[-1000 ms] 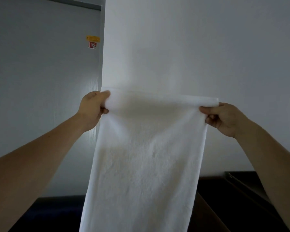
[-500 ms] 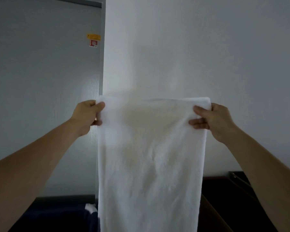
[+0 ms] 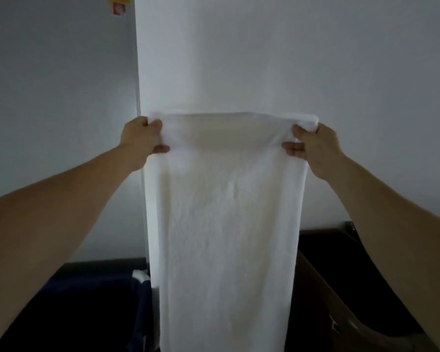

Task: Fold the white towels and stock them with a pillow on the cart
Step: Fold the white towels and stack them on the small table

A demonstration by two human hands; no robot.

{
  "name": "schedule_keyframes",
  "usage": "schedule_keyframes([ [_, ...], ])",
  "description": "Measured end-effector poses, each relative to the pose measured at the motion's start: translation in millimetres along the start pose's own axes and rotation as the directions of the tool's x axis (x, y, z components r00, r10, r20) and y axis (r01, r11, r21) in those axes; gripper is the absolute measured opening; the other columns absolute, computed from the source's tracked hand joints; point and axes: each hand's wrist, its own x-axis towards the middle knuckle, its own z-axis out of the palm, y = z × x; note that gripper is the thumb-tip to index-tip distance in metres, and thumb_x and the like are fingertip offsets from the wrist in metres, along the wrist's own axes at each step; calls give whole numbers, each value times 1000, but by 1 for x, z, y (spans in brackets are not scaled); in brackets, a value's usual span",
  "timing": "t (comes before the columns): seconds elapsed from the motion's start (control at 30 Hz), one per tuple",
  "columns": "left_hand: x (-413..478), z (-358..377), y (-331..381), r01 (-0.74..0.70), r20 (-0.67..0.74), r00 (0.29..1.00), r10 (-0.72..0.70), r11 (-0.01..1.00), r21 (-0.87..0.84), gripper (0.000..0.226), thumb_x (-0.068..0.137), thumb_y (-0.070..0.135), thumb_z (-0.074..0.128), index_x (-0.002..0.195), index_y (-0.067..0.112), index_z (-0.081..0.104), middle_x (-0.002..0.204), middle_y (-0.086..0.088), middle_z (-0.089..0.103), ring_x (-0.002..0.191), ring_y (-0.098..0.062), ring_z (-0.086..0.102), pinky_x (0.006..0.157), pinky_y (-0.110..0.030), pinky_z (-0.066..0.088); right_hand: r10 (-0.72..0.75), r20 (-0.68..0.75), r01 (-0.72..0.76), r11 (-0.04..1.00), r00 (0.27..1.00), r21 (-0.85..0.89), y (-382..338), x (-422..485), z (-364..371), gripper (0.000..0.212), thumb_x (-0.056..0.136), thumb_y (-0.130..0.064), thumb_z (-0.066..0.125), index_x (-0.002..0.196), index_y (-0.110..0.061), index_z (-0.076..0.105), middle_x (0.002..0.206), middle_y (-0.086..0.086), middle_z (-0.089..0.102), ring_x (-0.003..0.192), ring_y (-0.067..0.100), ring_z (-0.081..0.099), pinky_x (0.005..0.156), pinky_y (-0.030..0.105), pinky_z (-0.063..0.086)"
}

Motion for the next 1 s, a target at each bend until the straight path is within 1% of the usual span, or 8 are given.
schedule_keyframes([
  [0.17,11,15,14,-82,-62,995,81,997,-2,28,98,15,59,74,16,46,87,-6,43,81,-23,54,62,-39,62,-70,-15,71,996,997,62,1,24,-1,10,97,-10,63,106,-13,62,104,5,67,79,27,72,81,40,61],
  [0.3,3,10,33,-159,-114,982,152,986,-58,18,98,14,59,80,14,55,86,-4,52,75,-20,58,68,-41,62,-176,17,171,972,984,159,-7,31,-8,10,93,-7,66,100,-15,65,104,6,68,83,29,73,83,37,61],
  [0.4,-17,2,39,-165,-104,982,157,984,-64,16,98,12,59,82,15,58,83,-1,55,69,-16,60,68,-41,62,-200,24,192,963,980,191,-7,21,-12,13,93,-6,67,102,-15,65,102,5,68,85,29,73,84,37,60],
  [0.63,-91,-25,47,-133,-4,991,133,989,-66,10,98,11,60,88,11,63,93,-7,58,86,-26,61,68,-38,62,-186,46,176,969,981,173,-5,-46,-42,17,90,-6,69,100,-19,69,99,0,73,85,30,74,83,39,60],
  [0.73,-142,-48,47,-82,80,993,90,992,-100,6,96,10,62,91,10,65,103,-11,61,92,-27,65,69,-37,61,-152,65,141,979,986,145,-4,-95,-62,16,89,-9,71,104,-17,69,109,7,72,88,33,74,81,38,61],
  [0.83,-203,-78,33,13,150,989,6,992,-122,5,95,9,64,95,9,68,105,-8,69,96,-28,71,71,-39,62,-101,80,93,990,992,104,4,-157,-83,16,88,-10,73,103,-16,70,106,7,74,85,33,75,78,37,62],
  [0.93,-268,-107,3,152,196,971,-134,985,-83,14,94,8,64,105,1,67,110,-10,71,100,-28,71,72,-41,62,63,152,-70,997,986,44,21,-229,-106,19,81,-17,77,100,-18,74,113,7,73,91,33,74,77,37,62],
  [1.0,-313,-123,-27,274,220,939,-263,962,-19,18,95,7,61,110,-3,63,110,-14,69,98,-30,71,70,-40,62,218,207,-210,976,954,-57,38,-275,-121,22,76,-21,75,98,-18,74,114,10,72,90,33,74,74,35,62],
])
